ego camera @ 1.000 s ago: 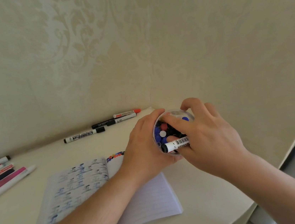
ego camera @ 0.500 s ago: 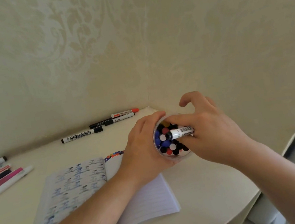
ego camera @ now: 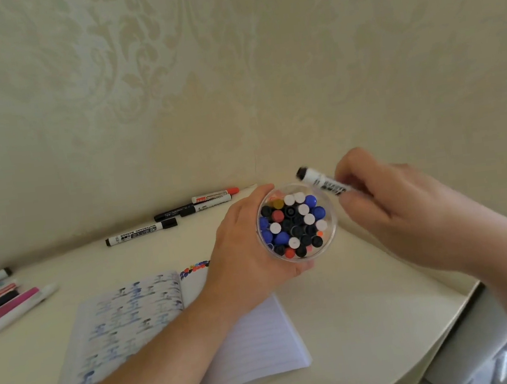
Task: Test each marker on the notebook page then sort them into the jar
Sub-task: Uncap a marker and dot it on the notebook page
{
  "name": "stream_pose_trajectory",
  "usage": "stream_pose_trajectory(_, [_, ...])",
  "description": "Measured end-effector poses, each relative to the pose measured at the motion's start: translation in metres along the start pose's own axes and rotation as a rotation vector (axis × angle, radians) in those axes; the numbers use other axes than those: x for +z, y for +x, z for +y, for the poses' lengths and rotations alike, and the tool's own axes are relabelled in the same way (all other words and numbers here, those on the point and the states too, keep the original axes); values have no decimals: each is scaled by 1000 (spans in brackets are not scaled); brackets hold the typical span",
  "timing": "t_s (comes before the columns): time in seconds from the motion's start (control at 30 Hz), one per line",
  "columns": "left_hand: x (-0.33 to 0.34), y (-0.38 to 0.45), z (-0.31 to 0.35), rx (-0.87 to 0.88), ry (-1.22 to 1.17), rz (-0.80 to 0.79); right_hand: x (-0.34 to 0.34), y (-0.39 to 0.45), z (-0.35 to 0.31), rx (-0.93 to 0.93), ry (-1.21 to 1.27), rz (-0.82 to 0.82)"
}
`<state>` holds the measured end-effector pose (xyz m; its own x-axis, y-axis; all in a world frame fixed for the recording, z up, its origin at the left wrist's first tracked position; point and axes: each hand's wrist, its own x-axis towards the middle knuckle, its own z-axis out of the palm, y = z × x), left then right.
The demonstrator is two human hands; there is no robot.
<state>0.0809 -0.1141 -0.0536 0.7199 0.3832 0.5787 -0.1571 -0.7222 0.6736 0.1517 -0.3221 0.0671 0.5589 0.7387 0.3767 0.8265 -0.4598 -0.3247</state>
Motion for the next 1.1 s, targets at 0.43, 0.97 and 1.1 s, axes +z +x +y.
stream_pose_trajectory(0.43, [14,2,9,138,182,55,22,6,-6,-225,-198,352])
stream_pose_trajectory(0.97, [1,27,11,-237,-124,-21,60,53,-1,66,478,226])
stream_pose_trajectory(1.1, [-4,33,11,-331,-91,-37,89,58,9,78,587,149])
